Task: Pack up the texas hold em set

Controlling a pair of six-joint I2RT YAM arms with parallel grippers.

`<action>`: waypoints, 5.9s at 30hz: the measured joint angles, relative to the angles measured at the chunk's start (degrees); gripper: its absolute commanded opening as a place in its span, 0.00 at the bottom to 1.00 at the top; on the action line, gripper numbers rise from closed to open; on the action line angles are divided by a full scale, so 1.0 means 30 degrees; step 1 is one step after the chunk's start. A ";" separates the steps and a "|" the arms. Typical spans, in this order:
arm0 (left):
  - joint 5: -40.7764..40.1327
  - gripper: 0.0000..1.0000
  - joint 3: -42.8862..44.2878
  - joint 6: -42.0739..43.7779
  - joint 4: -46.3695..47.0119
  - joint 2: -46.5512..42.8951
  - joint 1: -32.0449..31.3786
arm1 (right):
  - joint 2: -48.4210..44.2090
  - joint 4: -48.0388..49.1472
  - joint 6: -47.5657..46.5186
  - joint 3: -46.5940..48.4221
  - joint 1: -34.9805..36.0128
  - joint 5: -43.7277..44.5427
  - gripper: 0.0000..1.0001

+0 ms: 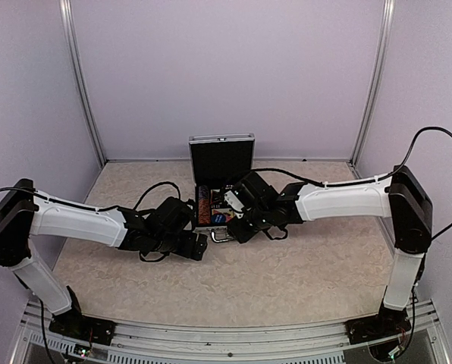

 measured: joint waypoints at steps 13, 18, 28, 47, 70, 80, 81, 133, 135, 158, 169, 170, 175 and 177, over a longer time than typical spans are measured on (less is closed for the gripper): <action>0.0000 0.99 0.0000 0.0007 0.0000 0.0219 0.0000 | 0.0678 0.0000 -0.0372 0.0634 -0.0583 -0.0138 0.48; 0.0000 0.99 0.0000 0.0000 0.0000 0.0240 0.0000 | 0.0896 0.0015 -0.0495 0.1399 -0.0991 -0.0233 0.48; -0.0007 0.99 0.0007 0.0007 0.0000 0.0291 0.0000 | 0.2200 0.0000 -0.0882 0.3206 -0.1596 -0.0459 0.48; -0.0022 0.99 0.0226 0.0015 -0.0058 0.0393 0.0000 | 0.5748 0.0044 -0.1195 0.5719 -0.3118 -0.0918 0.49; -0.0117 0.99 0.1559 0.0219 -0.0576 0.0962 0.0000 | 0.5435 0.0015 -0.1348 0.5464 -0.3177 -0.2076 0.70; -0.1399 0.99 0.3177 0.0743 -0.1617 0.0947 0.0306 | 0.1530 0.0393 -0.0685 0.2543 -0.3213 -0.1858 0.84; -0.1450 0.99 0.3599 0.0911 -0.1712 0.0925 0.0517 | 0.0852 0.0590 -0.0576 0.2025 -0.3220 -0.1749 0.86; 1.4251 0.81 1.0892 -0.3504 1.5096 0.9020 1.1366 | -0.2900 0.5370 0.3825 -0.8058 -0.6339 -0.5923 0.78; 1.4877 0.80 1.0615 -0.3854 1.5431 0.9063 1.1307 | -0.2565 0.5530 0.3796 -0.7541 -0.6572 -0.6258 0.78; 1.6436 0.99 0.4350 -0.4357 1.7595 0.5931 0.9894 | 0.1545 0.9049 0.5676 -0.4699 -1.0054 -1.3012 0.52; 1.4141 0.99 0.1945 -0.2703 1.5992 0.2229 0.8007 | 0.2980 1.2437 0.7286 -0.5421 -1.0316 -1.5132 0.64; 1.3551 0.99 0.1902 -0.2441 1.5489 0.2106 0.7781 | 0.2856 1.2437 0.7329 -0.5544 -1.0309 -1.5074 0.67; 1.1132 0.99 0.0947 -0.1909 1.3828 0.1989 0.7147 | 0.2251 1.2203 0.7125 -0.5814 -1.0287 -1.4549 0.77; 1.0542 0.99 0.0270 -0.1960 1.3544 0.1996 0.7147 | 0.2251 1.2072 0.7147 -0.5778 -1.0295 -1.4440 0.79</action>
